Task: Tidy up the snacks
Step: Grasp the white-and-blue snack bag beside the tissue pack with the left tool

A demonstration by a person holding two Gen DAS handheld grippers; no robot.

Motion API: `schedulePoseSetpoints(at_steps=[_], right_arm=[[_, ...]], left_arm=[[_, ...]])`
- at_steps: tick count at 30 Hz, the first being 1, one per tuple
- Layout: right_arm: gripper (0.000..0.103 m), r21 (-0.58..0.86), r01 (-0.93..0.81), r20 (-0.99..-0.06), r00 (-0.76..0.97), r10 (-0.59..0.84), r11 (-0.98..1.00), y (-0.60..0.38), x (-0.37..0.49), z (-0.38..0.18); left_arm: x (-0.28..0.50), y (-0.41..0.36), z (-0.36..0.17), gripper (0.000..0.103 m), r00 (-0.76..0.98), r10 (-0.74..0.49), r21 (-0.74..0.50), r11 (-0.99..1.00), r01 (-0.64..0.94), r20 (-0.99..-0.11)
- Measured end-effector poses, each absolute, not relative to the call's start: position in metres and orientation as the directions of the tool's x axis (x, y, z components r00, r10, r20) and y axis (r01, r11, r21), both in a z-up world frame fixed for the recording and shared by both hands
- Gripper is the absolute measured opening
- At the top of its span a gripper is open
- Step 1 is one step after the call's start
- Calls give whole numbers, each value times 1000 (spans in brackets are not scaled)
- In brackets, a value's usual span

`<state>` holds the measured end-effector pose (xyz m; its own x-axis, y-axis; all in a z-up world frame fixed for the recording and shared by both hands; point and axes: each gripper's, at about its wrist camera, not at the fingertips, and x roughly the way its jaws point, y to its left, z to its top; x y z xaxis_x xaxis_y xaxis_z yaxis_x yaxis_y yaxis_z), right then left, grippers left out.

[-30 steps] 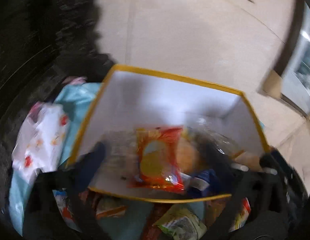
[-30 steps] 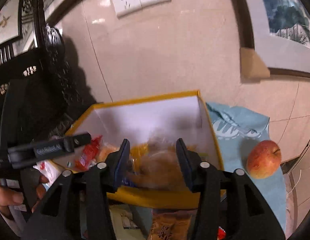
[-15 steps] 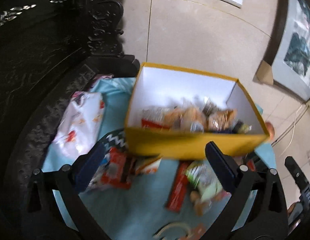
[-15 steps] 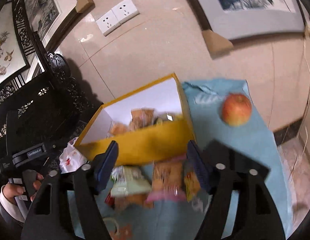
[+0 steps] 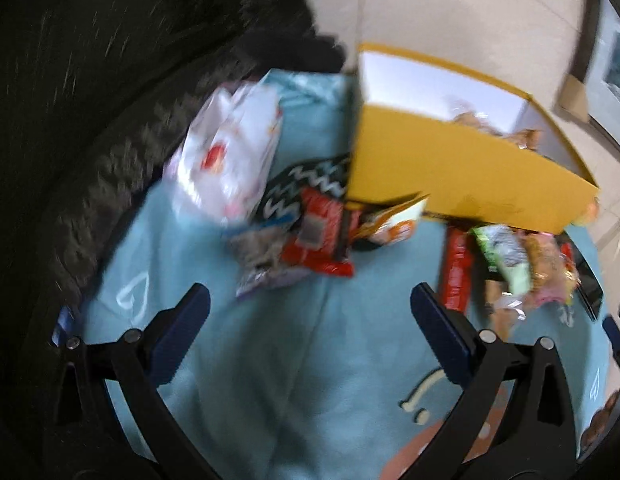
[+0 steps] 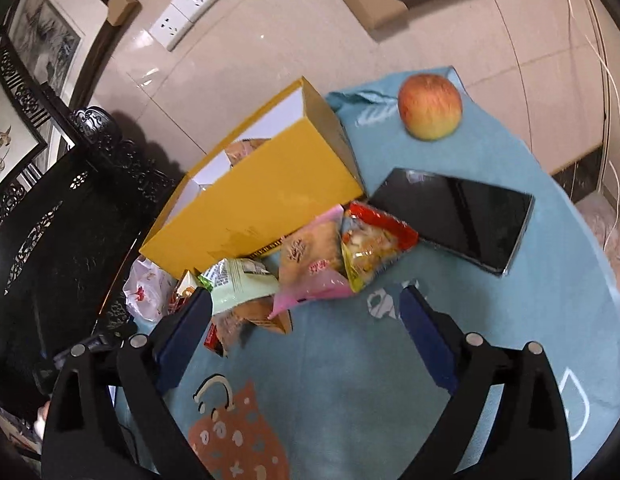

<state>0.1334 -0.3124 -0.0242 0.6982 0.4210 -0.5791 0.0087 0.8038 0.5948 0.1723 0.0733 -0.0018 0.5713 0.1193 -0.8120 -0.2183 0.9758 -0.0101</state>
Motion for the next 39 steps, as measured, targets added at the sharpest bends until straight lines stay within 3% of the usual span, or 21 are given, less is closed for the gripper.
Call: schedulePoseSetpoints(at_steps=[11,17,24,27,31,33,36,38,39], right_arm=[[95,602,-40,-593,647,479,798,-293,131,-26],[95,598,-68,-595,630,500,798,-283,130,-24],[96,584,-107,-599,613,516,805,-272,127,-23],[96,583,-103,-606,605,516,806,-270,128,-25],[96,579,-102,-612,601,514,809,-268,127,-26],[96,572,-103,-617,600,509,814,-265,127,-26],[96,557,-102,-628,598,498,824,-264,127,-27],[96,551,-95,-634,598,490,829,-263,128,-28],[96,551,-94,-635,598,489,829,-263,128,-28]], left_arm=[[215,124,-50,101,504,213,-69,873,-482,-837],[228,151,-68,101,469,174,-149,805,-574,-866],[236,160,-68,101,445,194,-156,756,-636,-874],[240,162,-69,101,424,213,-136,744,-655,-880],[253,136,-78,101,365,300,35,812,-582,-882],[252,130,-79,101,368,291,31,820,-572,-883],[247,118,-76,91,380,280,34,840,-541,-882],[244,111,-73,78,400,274,37,861,-508,-875],[238,108,-70,62,411,274,41,869,-493,-870]])
